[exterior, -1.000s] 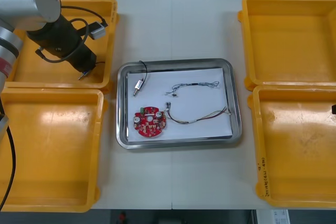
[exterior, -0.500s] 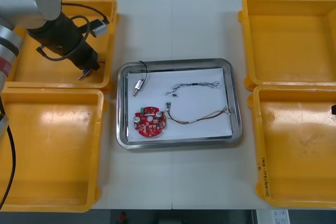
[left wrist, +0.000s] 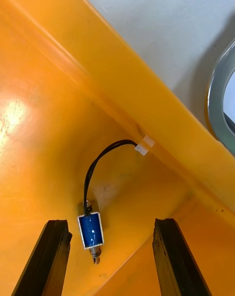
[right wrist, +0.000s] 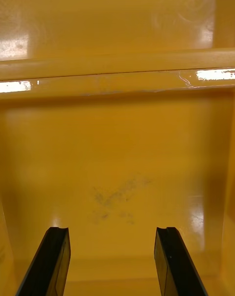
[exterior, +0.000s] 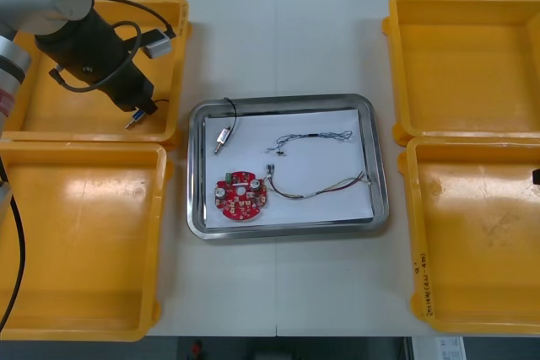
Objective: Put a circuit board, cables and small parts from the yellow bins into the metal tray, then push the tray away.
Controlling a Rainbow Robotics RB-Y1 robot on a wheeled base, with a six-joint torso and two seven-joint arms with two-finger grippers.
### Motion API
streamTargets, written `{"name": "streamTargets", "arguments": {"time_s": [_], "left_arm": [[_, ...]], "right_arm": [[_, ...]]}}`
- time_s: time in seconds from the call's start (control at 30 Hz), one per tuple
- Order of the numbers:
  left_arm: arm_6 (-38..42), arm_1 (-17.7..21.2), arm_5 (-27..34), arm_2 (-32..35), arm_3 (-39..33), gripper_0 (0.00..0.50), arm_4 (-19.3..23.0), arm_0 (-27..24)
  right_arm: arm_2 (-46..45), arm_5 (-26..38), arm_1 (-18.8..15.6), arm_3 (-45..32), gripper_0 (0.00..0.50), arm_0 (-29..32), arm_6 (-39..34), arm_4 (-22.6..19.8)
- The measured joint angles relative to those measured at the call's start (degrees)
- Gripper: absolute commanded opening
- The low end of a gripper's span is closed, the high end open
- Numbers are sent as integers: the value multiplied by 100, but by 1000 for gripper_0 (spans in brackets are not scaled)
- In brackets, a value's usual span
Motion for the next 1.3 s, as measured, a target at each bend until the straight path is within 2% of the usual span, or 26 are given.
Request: {"name": "streamTargets", "arguments": {"time_s": [0.5,1.3], "left_arm": [[1,71,-3,-44,-21,500,-150,148],[7,82,-781,-475,173,500,-175,279]], "right_arm": [[0,0,-1,0,500,2,-1,-88],[0,0,-3,0,500,3,-212,-146]]}}
